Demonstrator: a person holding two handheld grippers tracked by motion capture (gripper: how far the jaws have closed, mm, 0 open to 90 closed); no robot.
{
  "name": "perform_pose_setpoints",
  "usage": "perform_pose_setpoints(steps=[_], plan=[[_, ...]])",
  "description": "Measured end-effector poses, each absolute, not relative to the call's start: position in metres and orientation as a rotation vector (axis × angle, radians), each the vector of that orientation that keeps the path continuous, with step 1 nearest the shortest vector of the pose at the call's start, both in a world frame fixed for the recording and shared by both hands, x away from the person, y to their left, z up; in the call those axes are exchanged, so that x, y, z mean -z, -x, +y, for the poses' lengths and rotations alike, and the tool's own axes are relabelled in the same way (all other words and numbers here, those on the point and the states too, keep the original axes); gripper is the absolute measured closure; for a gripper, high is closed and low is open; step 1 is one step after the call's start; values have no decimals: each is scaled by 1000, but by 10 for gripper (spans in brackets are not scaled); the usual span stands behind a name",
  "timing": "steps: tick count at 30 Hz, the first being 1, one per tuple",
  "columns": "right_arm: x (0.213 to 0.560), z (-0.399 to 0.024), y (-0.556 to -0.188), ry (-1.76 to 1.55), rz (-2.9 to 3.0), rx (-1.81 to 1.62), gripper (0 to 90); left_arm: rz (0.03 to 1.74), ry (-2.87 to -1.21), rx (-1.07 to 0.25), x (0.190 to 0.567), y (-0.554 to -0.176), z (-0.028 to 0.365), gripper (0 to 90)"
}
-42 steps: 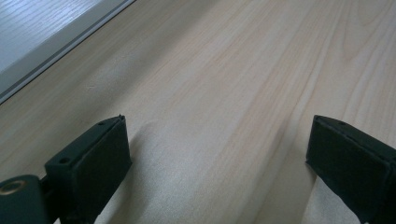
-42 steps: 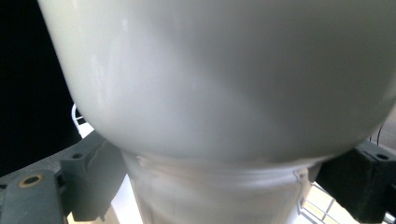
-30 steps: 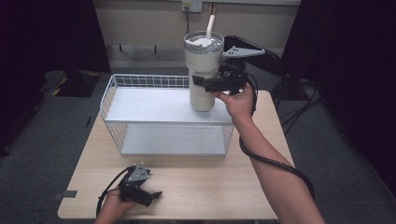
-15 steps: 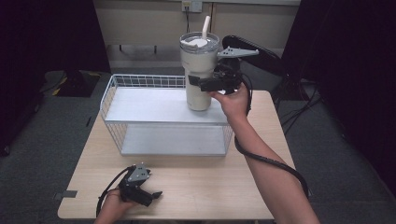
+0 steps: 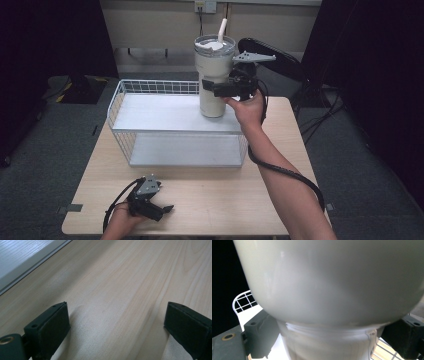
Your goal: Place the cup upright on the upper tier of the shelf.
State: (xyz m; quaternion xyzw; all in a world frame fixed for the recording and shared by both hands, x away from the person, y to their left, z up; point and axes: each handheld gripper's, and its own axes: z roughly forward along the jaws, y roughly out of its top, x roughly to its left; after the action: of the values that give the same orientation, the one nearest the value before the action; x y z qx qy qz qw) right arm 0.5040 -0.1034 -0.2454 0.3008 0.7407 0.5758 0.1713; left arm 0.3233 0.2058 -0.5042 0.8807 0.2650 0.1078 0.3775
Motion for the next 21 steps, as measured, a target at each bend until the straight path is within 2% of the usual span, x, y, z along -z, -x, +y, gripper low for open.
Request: perform_pose_setpoints(steps=[21], plan=[[254,-100,-503,-830,2090,-1609,97,677,-2251,-275,504,-323,206,53]])
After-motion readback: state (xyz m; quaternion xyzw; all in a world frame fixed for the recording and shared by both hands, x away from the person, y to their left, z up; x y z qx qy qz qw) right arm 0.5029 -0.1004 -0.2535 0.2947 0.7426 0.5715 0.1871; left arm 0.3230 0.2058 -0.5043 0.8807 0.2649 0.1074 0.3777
